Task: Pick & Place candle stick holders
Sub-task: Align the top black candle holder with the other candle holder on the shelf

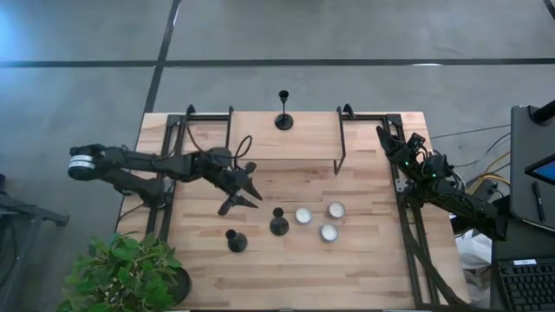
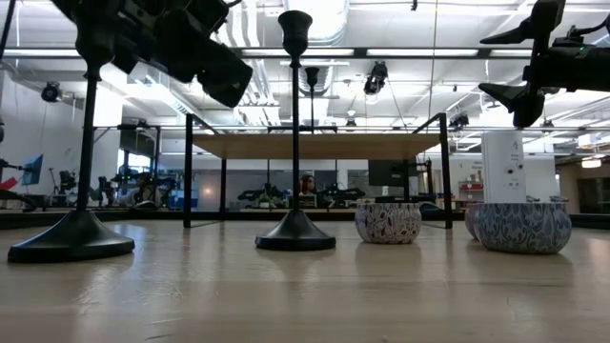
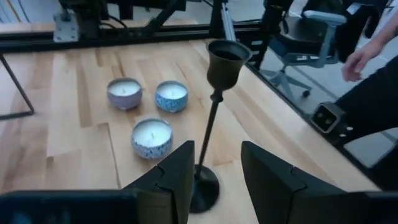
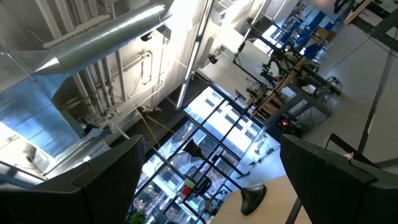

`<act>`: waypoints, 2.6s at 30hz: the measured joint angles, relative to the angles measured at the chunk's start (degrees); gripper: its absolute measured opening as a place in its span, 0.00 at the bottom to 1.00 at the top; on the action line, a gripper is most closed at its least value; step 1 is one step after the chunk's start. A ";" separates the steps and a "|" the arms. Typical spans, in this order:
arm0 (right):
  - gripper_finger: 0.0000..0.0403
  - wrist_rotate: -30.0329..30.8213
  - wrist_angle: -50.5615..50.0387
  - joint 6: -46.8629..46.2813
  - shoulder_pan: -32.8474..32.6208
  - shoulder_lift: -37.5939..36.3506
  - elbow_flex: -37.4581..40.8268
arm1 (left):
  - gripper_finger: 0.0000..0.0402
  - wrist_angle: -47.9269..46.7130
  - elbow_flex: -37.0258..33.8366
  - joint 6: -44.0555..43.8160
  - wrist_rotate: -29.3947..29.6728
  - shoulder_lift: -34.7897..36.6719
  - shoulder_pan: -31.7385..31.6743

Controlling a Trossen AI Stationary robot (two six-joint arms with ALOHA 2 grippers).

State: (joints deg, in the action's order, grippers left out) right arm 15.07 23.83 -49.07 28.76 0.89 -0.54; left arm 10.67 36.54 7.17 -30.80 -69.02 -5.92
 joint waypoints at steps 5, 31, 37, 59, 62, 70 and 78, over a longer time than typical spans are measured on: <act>0.91 0.00 -0.02 0.01 0.01 0.02 0.00 | 0.34 4.41 -1.85 0.42 2.18 -2.11 1.55; 0.91 0.02 -0.07 0.00 0.01 0.02 0.02 | 0.34 8.46 6.00 4.37 -0.23 -19.14 6.31; 0.91 0.00 -0.52 0.01 0.01 0.02 0.00 | 0.34 8.74 6.81 5.44 1.44 -19.88 6.30; 0.91 0.00 -0.94 -0.01 0.01 0.00 0.00 | 0.34 10.59 6.94 8.02 3.05 -20.47 6.39; 0.91 0.00 -0.92 -0.01 0.01 0.00 0.00 | 0.34 12.28 6.94 7.85 3.05 -20.47 6.44; 0.91 0.00 -0.92 0.00 -0.01 0.00 0.00 | 0.34 12.44 7.05 7.65 1.94 -20.47 6.47; 0.91 0.00 -0.92 -0.01 0.00 0.00 0.01 | 0.34 13.41 7.05 7.35 1.27 -20.92 6.52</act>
State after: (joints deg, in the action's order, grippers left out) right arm 15.07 22.92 -49.08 28.76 0.89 -0.53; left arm 24.08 43.59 14.52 -29.52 -89.94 0.60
